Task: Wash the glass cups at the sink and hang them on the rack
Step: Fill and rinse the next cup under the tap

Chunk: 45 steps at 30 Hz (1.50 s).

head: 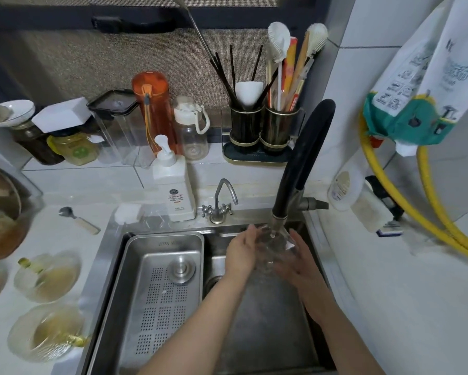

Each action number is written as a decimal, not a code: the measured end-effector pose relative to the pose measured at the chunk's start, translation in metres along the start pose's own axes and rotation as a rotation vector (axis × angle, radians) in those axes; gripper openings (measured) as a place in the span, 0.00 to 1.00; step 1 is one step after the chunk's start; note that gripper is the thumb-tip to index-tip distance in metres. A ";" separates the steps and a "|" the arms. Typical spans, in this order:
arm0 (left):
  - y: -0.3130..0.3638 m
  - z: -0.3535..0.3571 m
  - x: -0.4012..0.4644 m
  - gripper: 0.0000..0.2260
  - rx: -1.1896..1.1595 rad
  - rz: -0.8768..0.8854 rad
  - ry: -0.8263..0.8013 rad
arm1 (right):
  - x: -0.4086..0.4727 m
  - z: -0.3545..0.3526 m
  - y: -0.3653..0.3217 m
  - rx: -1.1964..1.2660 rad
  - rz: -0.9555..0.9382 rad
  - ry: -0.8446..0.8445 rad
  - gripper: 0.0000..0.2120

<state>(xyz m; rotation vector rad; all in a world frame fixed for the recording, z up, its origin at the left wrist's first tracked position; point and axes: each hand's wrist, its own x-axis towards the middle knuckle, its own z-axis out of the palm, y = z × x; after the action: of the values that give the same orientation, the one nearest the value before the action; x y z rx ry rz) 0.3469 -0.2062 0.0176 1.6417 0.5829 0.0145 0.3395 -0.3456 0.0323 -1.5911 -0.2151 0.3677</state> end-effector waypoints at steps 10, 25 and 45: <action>-0.021 -0.013 -0.035 0.12 0.221 0.398 -0.061 | 0.015 -0.006 0.000 0.053 0.121 0.096 0.22; -0.003 -0.023 -0.033 0.06 -0.185 0.022 -0.043 | 0.061 -0.060 0.006 -0.331 0.259 0.194 0.14; 0.001 -0.012 -0.027 0.06 -0.401 -0.209 -0.048 | 0.122 -0.100 0.024 -0.729 0.169 0.210 0.12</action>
<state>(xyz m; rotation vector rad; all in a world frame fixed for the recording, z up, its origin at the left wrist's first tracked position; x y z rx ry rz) 0.3198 -0.2052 0.0297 1.1855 0.6651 -0.0580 0.4872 -0.3963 -0.0021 -2.3615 -0.0481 0.2586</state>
